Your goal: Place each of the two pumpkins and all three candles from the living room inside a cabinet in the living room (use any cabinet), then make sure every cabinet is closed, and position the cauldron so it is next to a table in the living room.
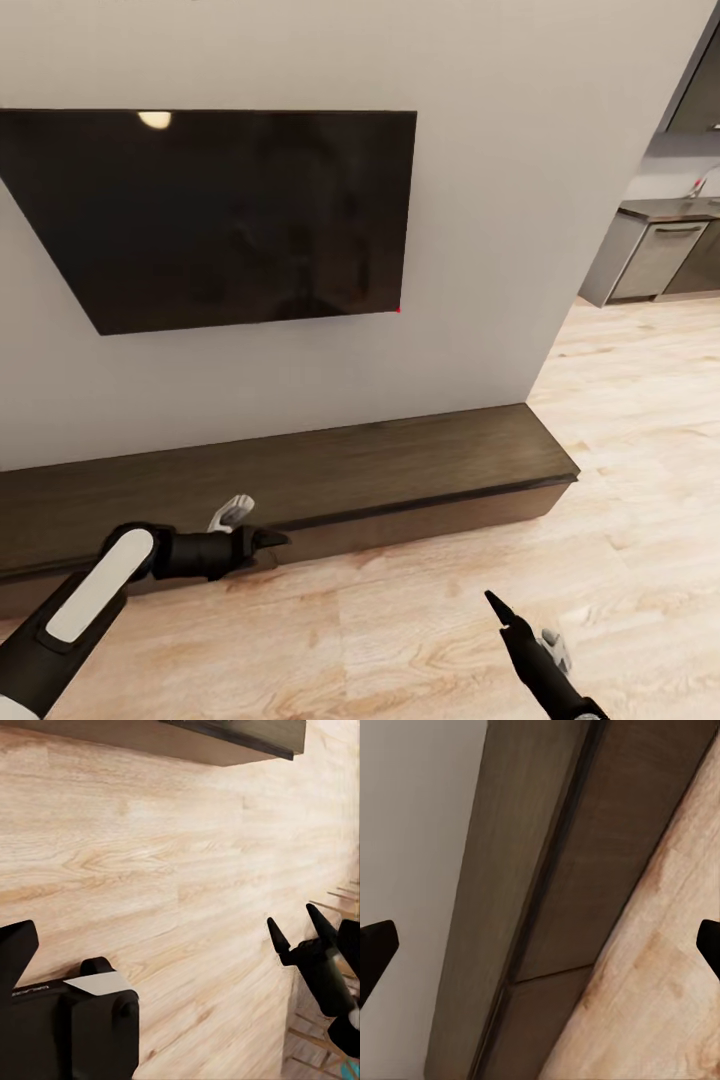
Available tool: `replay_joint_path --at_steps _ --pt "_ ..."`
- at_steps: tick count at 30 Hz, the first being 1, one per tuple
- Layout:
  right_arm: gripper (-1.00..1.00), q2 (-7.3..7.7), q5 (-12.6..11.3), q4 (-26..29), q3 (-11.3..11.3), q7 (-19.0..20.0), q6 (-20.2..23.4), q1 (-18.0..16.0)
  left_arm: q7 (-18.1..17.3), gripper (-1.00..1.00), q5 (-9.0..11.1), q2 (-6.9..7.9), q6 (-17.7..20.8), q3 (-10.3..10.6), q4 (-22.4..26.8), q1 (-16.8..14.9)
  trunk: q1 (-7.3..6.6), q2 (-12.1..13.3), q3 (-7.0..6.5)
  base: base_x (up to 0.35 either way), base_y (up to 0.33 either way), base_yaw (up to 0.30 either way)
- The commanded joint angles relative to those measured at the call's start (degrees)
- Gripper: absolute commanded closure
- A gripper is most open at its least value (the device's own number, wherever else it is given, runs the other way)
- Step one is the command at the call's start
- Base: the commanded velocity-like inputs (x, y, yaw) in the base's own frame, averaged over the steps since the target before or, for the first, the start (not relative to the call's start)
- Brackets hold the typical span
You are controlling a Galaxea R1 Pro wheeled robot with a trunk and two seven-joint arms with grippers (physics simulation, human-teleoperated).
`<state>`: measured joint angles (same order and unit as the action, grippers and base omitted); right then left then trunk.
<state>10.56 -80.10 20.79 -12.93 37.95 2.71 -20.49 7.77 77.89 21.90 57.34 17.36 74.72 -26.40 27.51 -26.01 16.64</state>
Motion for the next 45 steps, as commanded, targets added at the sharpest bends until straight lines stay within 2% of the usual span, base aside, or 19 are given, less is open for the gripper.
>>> replay_joint_path --at_steps 1,3,7,11,16,18,24,26,29,34,36,38,41,45 --pt "-1.0 -0.01 -0.9 0.0 -0.3 0.5 0.1 -0.2 0.6 -1.0 1.8 0.54 0.0 0.2 0.1 -0.1 0.25 -0.5 0.28 0.0 0.0 0.0" --pt "-1.0 -0.06 -1.2 0.0 -0.4 0.7 -0.3 -0.9 0.6 -1.0 3.4 1.11 0.0 0.3 0.1 -0.1 0.69 -1.3 0.64 0.0 0.0 0.0" --pt "-1.0 -0.29 -1.0 0.0 -0.4 0.4 -2.4 -3.7 0.5 -1.0 4.8 1.42 0.0 0.3 0.1 -0.1 1.57 -2.9 1.36 0.0 0.0 0.0" --pt "-1.0 -2.24 -1.2 0.0 -0.4 0.2 -8.8 -5.6 0.5 -1.0 7.2 1.49 0.1 0.5 0.2 -0.1 2.45 -4.5 2.08 0.0 0.0 0.0" --pt "-1.0 -4.95 -1.9 0.0 -0.4 0.7 -11.1 -7.5 0.5 -1.0 10.1 1.62 0.1 0.9 0.1 -0.1 3.55 -6.5 2.98 0.0 0.0 0.0" --pt "-1.0 -5.74 -2.1 0.0 -0.3 0.9 -11.3 -8.2 0.5 -1.0 10.7 1.64 0.0 0.9 0.1 -0.1 3.98 -7.3 3.33 0.0 0.0 0.0" --pt "-1.0 -6.31 -2.2 -0.1 -0.4 2.2 -11.3 -8.6 0.4 -1.0 11.9 1.6 0.1 1.4 0.2 -0.1 5.3 -9.7 4.41 0.0 0.0 0.0" --pt "-1.0 -6.48 -2.2 -0.1 -0.5 2.6 -11.3 -8.7 0.4 -1.0 13.3 1.64 0.1 1.6 0.4 -0.1 5.74 -10.5 4.77 0.0 0.0 0.0" --pt "-1.0 -6.64 -2.2 -0.1 -0.6 3.3 -11.2 -8.7 0.4 -1.0 16.8 1.99 0.2 1.8 1.1 -0.1 6.4 -11.7 5.31 0.0 0.0 0.0" --pt "-1.0 -6.68 -2.3 -0.4 -0.5 7.0 -10.2 -8.7 0.4 -1.0 19.8 3.02 0.2 2.8 1.4 -0.1 7.5 -13.8 6.21 0.0 0.0 0.0" --pt "-1.0 -6.69 -2.3 -0.6 -0.5 9.0 -9.0 -8.7 0.4 -1.0 21.0 3.58 0.2 3.1 1.5 -0.1 7.94 -14.6 6.57 0.0 0.0 0.0" --pt "-1.0 -6.69 -2.3 -0.7 -0.4 11.5 -6.8 -8.7 0.4 -1.0 23.7 4.76 0.2 3.6 1.5 -0.1 8.38 -15.4 6.92 0.0 0.0 0.0" --pt "-1.0 -6.69 -2.4 -0.7 -0.4 12.6 -5.8 -8.7 0.4 -1.0 26.9 5.88 0.2 4.2 2.0 -0.1 9.04 -16.6 7.46 0.0 0.0 0.0" --pt "-1.0 -6.69 -2.6 -0.7 -0.4 12.9 -5.5 -8.7 0.4 -1.0 28.2 6.3 0.3 4.8 2.2 -0.1 9.91 -18.2 8.18 0.0 0.0 0.0"
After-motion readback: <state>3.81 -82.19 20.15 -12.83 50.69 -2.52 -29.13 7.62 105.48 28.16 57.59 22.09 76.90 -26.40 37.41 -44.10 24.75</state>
